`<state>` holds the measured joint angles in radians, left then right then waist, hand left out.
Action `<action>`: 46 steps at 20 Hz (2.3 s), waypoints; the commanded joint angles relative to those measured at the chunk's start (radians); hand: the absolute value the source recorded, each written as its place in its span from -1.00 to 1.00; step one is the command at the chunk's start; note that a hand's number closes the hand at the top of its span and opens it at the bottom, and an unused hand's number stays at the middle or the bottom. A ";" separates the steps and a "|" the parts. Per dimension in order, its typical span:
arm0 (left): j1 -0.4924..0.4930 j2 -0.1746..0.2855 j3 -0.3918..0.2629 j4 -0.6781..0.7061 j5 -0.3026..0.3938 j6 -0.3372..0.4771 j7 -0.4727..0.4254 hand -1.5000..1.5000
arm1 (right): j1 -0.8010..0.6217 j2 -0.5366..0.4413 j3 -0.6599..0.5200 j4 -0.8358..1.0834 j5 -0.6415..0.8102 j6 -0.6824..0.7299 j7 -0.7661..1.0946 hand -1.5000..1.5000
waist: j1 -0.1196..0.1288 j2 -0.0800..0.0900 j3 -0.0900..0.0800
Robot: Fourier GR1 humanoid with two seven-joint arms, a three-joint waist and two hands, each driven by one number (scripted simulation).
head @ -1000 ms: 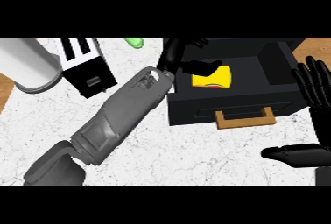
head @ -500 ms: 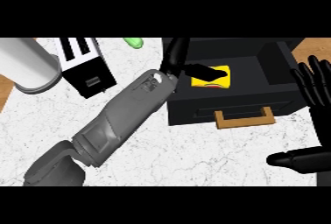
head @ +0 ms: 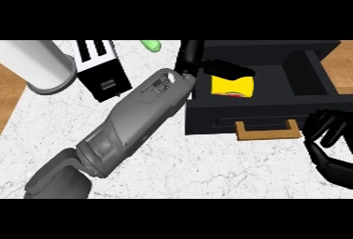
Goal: Pick up the cup, place it into the drawer and close the drawer
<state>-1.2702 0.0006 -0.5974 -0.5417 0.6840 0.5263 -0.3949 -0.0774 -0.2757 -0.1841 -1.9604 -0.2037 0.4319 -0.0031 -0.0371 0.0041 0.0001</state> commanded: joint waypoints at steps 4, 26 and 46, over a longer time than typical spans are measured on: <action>0.053 0.089 0.072 -0.107 0.003 -0.020 0.038 -1.00 | 0.072 -0.051 0.039 -0.048 0.156 0.035 -0.003 1.00 | 0.042 -0.009 0.000; 0.536 0.471 0.176 -0.691 0.023 -0.155 0.178 -1.00 | -0.126 -0.033 0.383 0.391 0.956 -0.268 -0.127 1.00 | 0.096 -0.005 0.000; 0.803 0.576 0.336 -0.810 0.037 -0.352 0.130 -1.00 | -0.738 0.054 0.220 1.503 1.095 -0.574 -0.425 1.00 | 0.103 0.019 0.002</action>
<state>-0.4886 0.5708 -0.2758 -1.3455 0.7111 0.2126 -0.2658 -0.7249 -0.2025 0.0904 -0.6437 0.9014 -0.1228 -0.3804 0.0498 0.0068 -0.0029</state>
